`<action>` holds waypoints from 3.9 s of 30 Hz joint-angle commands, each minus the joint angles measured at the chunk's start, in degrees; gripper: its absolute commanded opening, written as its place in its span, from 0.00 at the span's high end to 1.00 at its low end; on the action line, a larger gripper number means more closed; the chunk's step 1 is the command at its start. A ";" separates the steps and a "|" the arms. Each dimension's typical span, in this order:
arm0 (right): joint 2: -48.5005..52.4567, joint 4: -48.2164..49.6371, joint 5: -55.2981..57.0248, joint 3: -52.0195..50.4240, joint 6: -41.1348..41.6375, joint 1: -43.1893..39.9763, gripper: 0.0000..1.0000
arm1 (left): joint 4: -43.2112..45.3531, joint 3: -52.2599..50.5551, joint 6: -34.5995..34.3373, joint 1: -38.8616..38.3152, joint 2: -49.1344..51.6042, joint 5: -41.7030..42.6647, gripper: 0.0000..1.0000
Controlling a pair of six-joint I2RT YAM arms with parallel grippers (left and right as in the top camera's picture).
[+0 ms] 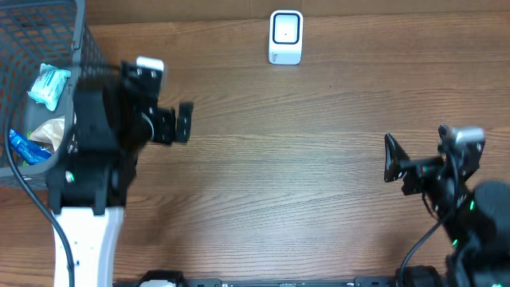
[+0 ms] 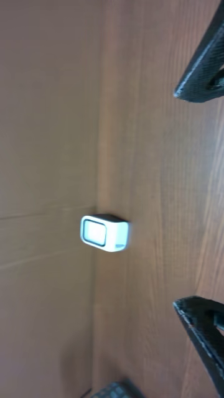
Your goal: Scan the item barcode
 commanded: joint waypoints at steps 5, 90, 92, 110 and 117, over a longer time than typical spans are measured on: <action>21.73 -19.85 -2.51 27.10 0.15 -0.22 0.00 | -11.26 19.85 -0.76 0.17 10.84 6.60 0.00; 44.65 -38.66 -15.39 43.52 0.20 -0.22 0.00 | -31.80 54.18 -20.31 38.91 61.22 -6.62 0.96; 44.65 -38.64 -15.41 43.52 0.22 -0.22 0.00 | -33.90 59.58 -20.26 38.62 59.39 -6.67 0.96; 44.65 -39.32 -15.39 43.52 0.22 -0.22 0.00 | -42.80 68.70 -15.39 11.08 39.71 0.20 0.96; 44.65 -39.56 -15.37 43.52 0.20 -0.22 0.00 | -41.70 55.43 -20.41 -1.14 42.64 -1.29 0.96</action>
